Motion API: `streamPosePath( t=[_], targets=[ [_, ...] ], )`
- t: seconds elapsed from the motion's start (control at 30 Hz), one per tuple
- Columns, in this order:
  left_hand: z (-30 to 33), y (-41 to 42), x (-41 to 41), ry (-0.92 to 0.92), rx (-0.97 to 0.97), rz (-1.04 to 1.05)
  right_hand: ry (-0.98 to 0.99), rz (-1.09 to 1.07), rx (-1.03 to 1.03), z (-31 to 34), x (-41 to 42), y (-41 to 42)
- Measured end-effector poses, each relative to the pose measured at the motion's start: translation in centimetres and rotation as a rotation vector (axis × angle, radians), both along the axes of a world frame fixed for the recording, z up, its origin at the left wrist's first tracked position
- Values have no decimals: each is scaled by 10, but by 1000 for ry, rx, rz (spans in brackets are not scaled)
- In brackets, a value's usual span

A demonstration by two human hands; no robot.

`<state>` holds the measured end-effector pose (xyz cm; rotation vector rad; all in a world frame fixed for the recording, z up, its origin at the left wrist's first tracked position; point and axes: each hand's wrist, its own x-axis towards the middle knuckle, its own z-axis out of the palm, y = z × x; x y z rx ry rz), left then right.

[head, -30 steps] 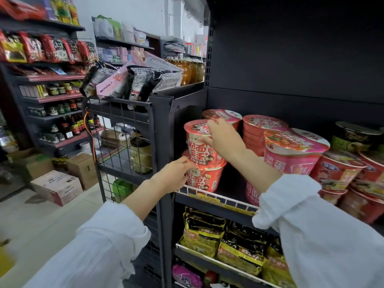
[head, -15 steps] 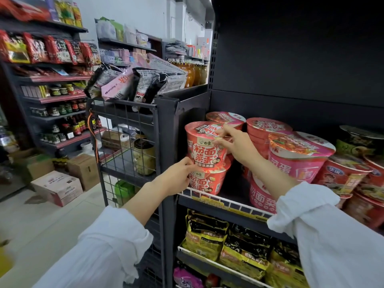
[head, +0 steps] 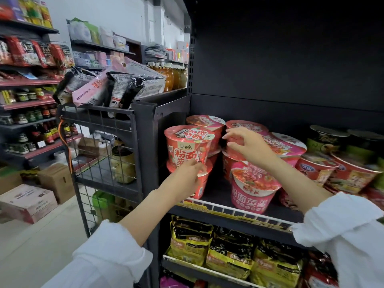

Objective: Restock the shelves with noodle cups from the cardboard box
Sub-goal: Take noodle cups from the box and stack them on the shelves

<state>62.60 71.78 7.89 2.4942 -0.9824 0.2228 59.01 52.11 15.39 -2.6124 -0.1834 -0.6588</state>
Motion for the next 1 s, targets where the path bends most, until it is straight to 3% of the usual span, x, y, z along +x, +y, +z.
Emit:
streamPosePath(
  t=[0.2,0.43,0.6,1.0],
  targets=[
    [3,-57,19,154,-58,-29,-89,-121,-75,29,-2,-28],
    [9,-125,62,224,-40,45,123,-228,-238,43,48,-63],
    [-20,-165,112,149,56,123,439,-288,-305,48,84,-74],
    [-28,-157,134,72,80,-31,480,-214,-475,50,103,-95]
  ],
)
